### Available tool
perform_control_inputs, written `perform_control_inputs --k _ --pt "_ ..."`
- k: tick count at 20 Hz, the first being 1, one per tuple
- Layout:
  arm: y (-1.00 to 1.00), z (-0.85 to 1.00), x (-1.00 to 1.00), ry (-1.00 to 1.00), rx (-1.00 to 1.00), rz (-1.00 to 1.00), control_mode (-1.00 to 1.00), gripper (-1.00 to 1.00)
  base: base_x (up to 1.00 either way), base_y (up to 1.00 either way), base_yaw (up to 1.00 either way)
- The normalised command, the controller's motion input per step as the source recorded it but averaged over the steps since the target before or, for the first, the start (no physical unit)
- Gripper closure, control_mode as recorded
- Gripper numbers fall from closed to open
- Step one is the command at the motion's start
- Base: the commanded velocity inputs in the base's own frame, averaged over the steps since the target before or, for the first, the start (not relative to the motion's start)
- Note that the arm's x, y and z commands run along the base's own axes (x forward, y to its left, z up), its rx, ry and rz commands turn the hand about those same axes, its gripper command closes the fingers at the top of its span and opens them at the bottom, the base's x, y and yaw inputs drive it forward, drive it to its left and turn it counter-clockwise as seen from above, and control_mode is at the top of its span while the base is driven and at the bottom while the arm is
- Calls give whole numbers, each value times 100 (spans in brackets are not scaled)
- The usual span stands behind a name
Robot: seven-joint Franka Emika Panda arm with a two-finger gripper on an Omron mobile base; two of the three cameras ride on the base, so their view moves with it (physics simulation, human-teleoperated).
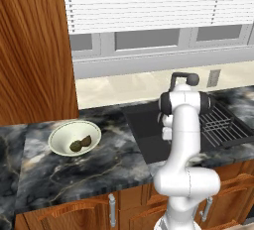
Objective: Pick the kiwis from the cabinet and place them in one bowl. Pick the pear from the sink and place it in the other bowl.
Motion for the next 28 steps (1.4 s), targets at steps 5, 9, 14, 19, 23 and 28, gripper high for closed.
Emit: perform_control_inputs --k 5,9,14,19,23,28 --pt "0 -6 -32 0 0 0 -100 -100 0 0 0" --pt "0 -7 -25 0 0 0 -100 -100 0 0 0" --pt "0 -9 -7 0 0 0 -100 -100 0 0 0" --pt "0 -9 0 0 0 0 -100 -100 0 0 0" --pt "0 -25 0 0 0 0 -100 -100 0 0 0" --pt "0 -23 -1 0 0 0 -100 100 0 0 0"
